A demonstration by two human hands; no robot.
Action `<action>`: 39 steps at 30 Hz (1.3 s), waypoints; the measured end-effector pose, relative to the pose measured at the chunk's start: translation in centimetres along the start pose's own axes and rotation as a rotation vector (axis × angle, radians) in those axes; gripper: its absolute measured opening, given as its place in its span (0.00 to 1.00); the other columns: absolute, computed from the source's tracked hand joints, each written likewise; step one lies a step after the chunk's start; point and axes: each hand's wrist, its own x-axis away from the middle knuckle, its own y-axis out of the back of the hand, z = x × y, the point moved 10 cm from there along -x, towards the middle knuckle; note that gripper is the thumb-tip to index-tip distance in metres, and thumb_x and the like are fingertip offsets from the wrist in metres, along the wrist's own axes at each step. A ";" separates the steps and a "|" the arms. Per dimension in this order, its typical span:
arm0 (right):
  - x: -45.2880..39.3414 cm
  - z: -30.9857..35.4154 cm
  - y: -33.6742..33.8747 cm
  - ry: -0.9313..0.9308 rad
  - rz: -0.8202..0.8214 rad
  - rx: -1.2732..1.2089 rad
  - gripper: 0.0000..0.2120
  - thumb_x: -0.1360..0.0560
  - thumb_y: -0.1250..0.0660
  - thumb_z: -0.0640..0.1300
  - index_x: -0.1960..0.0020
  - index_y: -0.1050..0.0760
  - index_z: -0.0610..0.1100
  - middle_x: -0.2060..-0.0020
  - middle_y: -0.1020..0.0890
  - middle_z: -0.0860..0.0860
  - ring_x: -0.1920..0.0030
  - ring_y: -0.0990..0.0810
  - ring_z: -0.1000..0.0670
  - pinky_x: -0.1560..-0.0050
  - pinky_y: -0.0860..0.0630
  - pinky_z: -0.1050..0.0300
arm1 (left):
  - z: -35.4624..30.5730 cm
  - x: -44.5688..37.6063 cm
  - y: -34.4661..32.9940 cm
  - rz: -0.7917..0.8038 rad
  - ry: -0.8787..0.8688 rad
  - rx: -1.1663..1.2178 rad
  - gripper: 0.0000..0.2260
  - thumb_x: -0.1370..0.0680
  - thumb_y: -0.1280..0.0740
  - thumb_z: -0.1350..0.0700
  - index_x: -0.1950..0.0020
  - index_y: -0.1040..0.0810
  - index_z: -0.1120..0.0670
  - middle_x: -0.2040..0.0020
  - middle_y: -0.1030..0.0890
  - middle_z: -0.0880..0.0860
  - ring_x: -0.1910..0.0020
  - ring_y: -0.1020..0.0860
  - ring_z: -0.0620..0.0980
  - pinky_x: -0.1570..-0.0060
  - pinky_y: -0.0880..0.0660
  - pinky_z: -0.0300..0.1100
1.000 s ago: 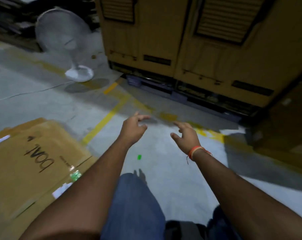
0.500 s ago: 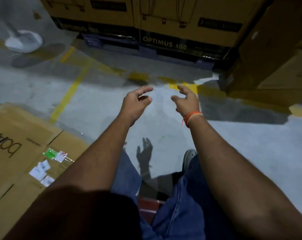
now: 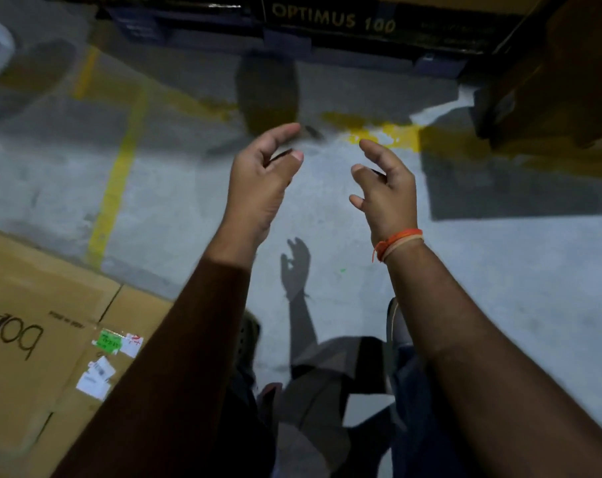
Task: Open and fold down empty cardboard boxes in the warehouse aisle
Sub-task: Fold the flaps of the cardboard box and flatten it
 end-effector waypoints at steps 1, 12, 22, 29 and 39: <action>-0.2 1.7 0.7 -0.011 -0.016 -0.013 0.18 0.22 0.33 0.43 0.34 0.22 0.55 0.33 0.24 0.54 0.36 0.23 0.52 0.51 0.18 0.53 | -1.4 -0.5 -0.7 0.019 0.004 -0.005 0.16 0.19 0.32 0.59 0.32 0.20 0.50 0.38 0.19 0.40 0.38 0.22 0.37 0.33 0.24 0.48; 1.5 27.1 15.3 -0.039 -0.293 -0.091 0.16 0.20 0.33 0.39 0.34 0.22 0.49 0.46 0.19 0.61 0.49 0.21 0.61 0.55 0.20 0.56 | -29.2 -2.4 -14.6 0.387 -0.056 -0.066 0.14 0.19 0.32 0.61 0.36 0.18 0.49 0.38 0.17 0.47 0.41 0.20 0.40 0.47 0.23 0.35; -1.5 39.6 34.4 0.031 -0.514 -0.107 0.12 0.23 0.31 0.41 0.41 0.19 0.50 0.47 0.17 0.57 0.46 0.19 0.56 0.39 0.21 0.39 | -44.4 -1.4 -37.6 0.647 -0.204 -0.182 0.13 0.20 0.31 0.62 0.41 0.16 0.48 0.54 0.15 0.41 0.57 0.21 0.38 0.57 0.25 0.36; -6.5 42.1 44.0 0.028 -0.655 -0.096 0.12 0.24 0.32 0.45 0.41 0.19 0.51 0.43 0.18 0.51 0.43 0.20 0.51 0.38 0.21 0.42 | -47.1 -3.7 -49.6 0.779 -0.292 -0.284 0.13 0.20 0.32 0.60 0.39 0.16 0.46 0.44 0.16 0.48 0.50 0.20 0.42 0.57 0.26 0.32; -16.1 40.0 55.8 -0.185 -1.047 0.023 0.22 0.23 0.28 0.49 0.30 0.25 0.52 0.24 0.41 0.46 0.30 0.30 0.47 0.34 0.33 0.60 | -48.0 -14.4 -69.4 0.953 -0.510 -0.562 0.16 0.22 0.29 0.55 0.34 0.19 0.44 0.30 0.28 0.49 0.33 0.27 0.47 0.34 0.25 0.46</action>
